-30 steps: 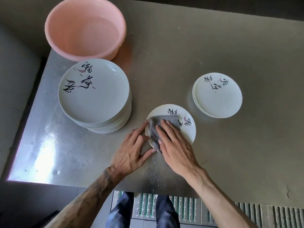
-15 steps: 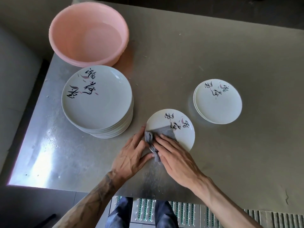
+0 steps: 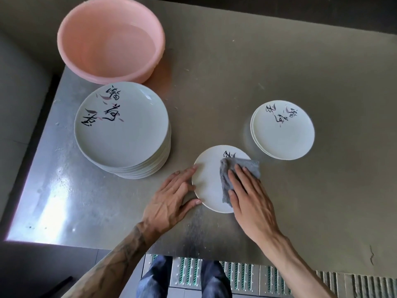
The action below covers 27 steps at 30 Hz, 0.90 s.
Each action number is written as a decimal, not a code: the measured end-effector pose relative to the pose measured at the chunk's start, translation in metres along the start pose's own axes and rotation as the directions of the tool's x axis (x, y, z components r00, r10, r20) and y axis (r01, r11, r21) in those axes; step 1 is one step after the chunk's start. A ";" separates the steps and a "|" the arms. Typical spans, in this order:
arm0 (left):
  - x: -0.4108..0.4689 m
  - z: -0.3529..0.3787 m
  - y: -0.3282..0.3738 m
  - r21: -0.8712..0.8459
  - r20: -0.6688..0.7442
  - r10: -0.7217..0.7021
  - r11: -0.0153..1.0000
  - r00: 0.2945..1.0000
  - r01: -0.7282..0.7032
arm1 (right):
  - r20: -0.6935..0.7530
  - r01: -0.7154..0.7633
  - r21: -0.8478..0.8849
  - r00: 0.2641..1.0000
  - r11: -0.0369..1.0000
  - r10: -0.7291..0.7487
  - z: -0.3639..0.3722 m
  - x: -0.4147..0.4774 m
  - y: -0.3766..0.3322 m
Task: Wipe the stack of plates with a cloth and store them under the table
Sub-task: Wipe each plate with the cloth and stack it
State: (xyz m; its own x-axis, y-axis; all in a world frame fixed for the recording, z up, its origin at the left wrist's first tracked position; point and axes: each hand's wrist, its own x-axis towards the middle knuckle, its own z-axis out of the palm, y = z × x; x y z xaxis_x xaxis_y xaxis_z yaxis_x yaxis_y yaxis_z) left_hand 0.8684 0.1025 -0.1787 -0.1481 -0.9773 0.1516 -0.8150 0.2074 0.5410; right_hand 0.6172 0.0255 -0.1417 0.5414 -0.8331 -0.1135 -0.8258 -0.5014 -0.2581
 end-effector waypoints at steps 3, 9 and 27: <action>0.000 -0.002 0.001 0.028 0.005 -0.005 1.000 1.000 0.005 | -0.045 -0.067 0.043 0.997 0.997 0.069 -0.001 0.027 -0.014; -0.001 -0.001 0.003 0.051 -0.032 -0.043 0.998 0.999 0.045 | -0.005 0.167 0.071 0.986 0.983 -0.167 0.005 0.024 -0.051; 0.014 -0.009 0.023 0.178 -0.083 0.115 0.979 0.990 -0.099 | -0.469 -0.069 0.483 0.821 0.873 0.324 -0.029 -0.032 -0.007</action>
State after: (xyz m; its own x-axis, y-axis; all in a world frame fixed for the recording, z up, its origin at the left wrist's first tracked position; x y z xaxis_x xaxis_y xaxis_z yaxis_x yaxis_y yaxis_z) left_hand 0.8530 0.0939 -0.1566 -0.1944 -0.9399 0.2809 -0.8829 0.2924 0.3674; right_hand 0.6010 0.0493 -0.1081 0.1025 -0.9565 0.2733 -0.6817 -0.2676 -0.6810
